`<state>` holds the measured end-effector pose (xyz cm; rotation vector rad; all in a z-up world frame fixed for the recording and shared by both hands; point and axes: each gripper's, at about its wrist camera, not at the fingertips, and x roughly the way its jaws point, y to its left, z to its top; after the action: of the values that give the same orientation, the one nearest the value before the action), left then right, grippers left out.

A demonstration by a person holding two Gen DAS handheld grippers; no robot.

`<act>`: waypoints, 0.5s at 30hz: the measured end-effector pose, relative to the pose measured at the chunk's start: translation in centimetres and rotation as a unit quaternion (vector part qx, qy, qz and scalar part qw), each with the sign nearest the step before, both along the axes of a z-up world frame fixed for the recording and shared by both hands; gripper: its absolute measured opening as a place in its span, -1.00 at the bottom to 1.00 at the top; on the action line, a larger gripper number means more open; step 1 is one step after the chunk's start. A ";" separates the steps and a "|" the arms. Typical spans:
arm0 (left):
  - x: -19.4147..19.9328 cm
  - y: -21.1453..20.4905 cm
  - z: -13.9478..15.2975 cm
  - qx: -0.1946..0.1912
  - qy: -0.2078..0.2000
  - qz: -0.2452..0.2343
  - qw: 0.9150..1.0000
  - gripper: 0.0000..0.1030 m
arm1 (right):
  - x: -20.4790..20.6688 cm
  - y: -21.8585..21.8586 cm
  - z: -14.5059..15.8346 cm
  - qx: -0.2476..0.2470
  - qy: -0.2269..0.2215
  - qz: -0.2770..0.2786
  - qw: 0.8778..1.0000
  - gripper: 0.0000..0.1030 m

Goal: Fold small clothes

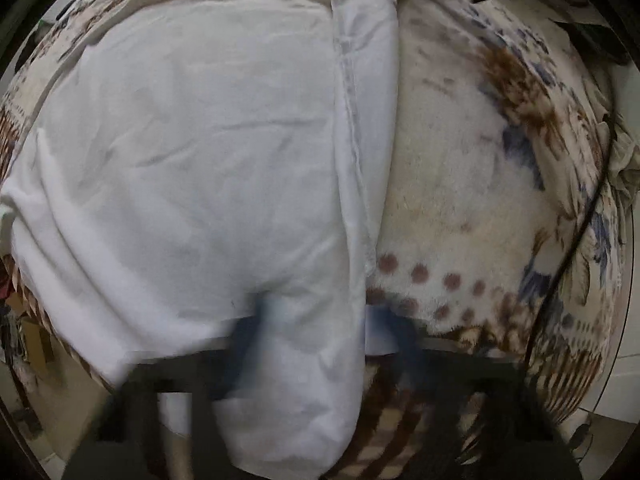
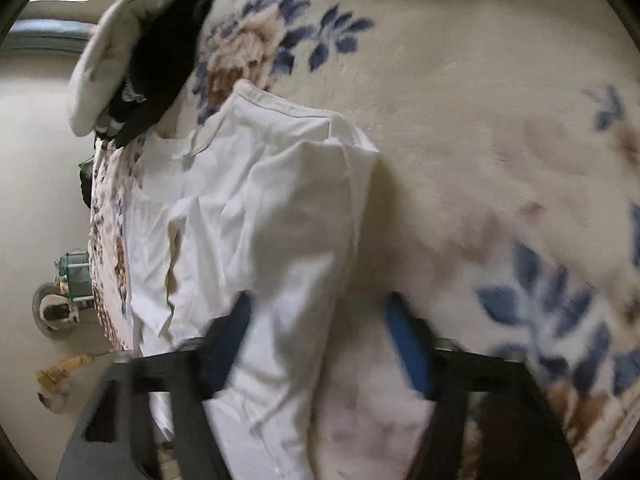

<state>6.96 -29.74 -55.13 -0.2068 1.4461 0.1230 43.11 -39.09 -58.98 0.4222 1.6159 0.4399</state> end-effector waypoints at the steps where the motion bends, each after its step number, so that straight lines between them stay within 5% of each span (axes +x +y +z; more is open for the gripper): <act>1: 0.1 0.4 0.1 -0.006 -0.003 0.002 1.000 -0.76 | 0.2 0.4 -0.3 -0.001 0.001 0.000 1.000 -0.15; 3: 0.0 1.7 1.1 -0.020 -0.022 0.015 0.999 -0.92 | 0.5 1.3 -0.2 -0.001 -0.005 0.005 1.000 -0.72; 15: -1.6 10.2 9.3 -0.040 -0.088 0.090 0.991 -0.94 | 0.6 4.9 7.8 -0.005 -0.052 0.042 0.998 -0.91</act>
<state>5.34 -19.54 -45.81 -0.4057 1.2551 0.1896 43.70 -34.20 -51.18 0.3191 1.5387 0.5080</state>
